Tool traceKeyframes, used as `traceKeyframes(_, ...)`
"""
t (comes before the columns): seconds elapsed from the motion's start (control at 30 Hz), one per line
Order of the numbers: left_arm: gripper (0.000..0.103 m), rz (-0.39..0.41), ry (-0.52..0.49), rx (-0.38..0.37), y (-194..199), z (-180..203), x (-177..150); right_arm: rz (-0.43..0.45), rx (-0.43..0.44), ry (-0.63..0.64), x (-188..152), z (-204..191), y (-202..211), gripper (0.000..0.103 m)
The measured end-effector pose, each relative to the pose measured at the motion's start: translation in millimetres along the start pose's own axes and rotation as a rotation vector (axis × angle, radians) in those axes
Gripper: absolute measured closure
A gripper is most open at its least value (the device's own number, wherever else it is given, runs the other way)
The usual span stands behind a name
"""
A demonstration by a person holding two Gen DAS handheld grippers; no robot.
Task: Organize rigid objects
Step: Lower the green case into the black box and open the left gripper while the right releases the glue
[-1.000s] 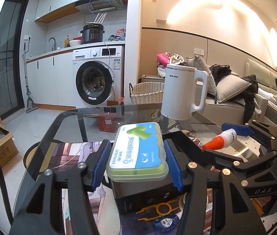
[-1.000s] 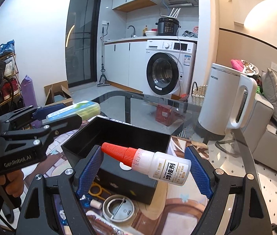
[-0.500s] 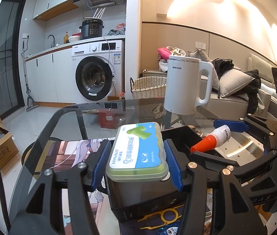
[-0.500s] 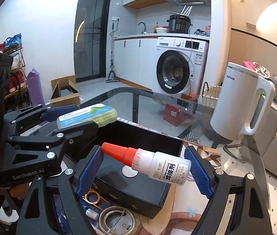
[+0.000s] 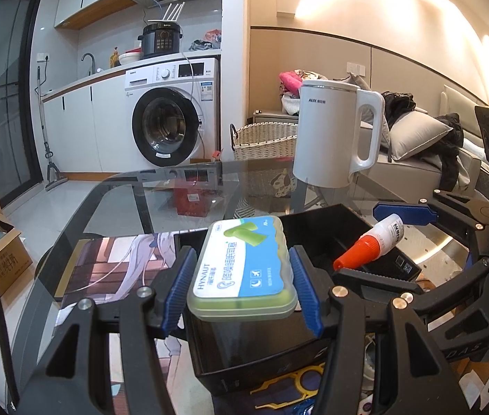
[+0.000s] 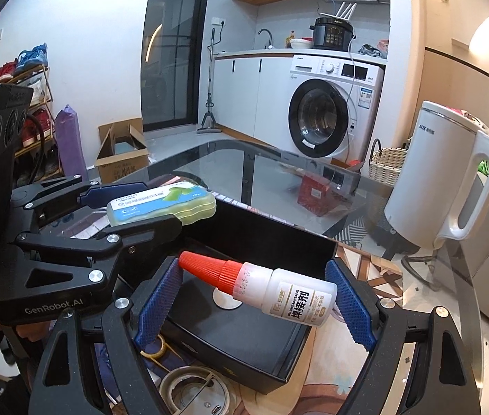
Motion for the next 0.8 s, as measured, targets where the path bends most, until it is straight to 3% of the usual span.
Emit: traceKeyframes(0.8,0.048,-0.043,-0.054,0.0,-4.4,1.7,-9.3,-0.053,0.028,0.033,-0.5,3.1,-15.4,0.017)
Point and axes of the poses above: each gripper's, at about its wrist camera, not at the fingertips, and y roughly against the way its jaws point, z to its right, x to its top, the point moved 2 cm from there along -y, roughly the way its jaws point, and after that the axes turned 15 degrees about y, right-handed, at the moved point
